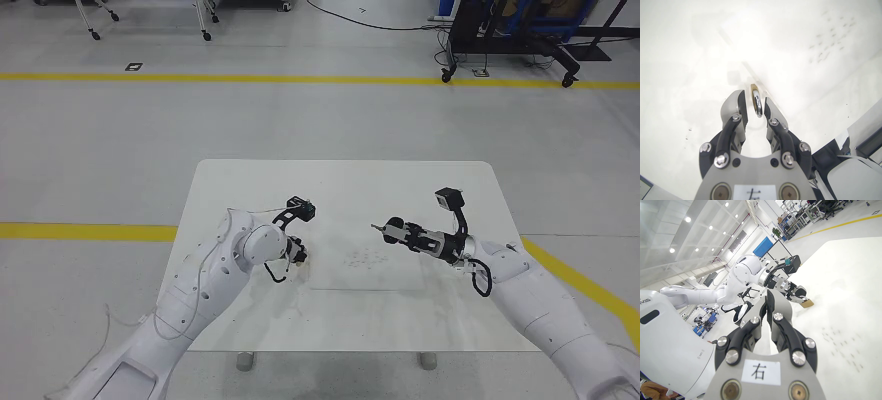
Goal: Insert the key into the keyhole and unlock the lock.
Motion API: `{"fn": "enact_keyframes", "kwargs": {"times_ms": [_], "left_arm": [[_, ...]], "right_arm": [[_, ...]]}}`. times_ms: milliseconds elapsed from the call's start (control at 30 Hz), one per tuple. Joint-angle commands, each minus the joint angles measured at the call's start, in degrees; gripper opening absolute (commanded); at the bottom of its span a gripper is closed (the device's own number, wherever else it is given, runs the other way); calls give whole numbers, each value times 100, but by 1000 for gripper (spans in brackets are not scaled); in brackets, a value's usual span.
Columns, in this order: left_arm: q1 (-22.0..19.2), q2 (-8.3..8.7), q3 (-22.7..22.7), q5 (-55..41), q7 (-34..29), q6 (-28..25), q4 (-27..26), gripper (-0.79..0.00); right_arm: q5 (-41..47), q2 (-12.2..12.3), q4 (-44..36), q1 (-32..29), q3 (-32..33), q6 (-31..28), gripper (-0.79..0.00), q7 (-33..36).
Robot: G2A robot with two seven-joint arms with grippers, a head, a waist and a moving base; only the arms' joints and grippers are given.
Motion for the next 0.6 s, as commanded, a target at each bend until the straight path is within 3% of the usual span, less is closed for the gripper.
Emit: {"fn": "enact_keyframes", "kwargs": {"times_ms": [0, 33, 300, 567], "left_arm": [[-37, -22, 42, -4, 63, -27, 93, -702], [-60, -35, 69, 1, 89, -45, 136, -785], [-189, -93, 156, 3, 118, -113, 367, -785], [15, 31, -339, -157, 626, -272, 180, -785]], "right_arm": [[0, 0, 0, 0, 0, 0, -785, 0], [0, 0, 0, 0, 0, 0, -785, 0], [0, 0, 0, 0, 0, 0, -785, 0], [0, 0, 0, 0, 0, 0, -785, 0]]}}
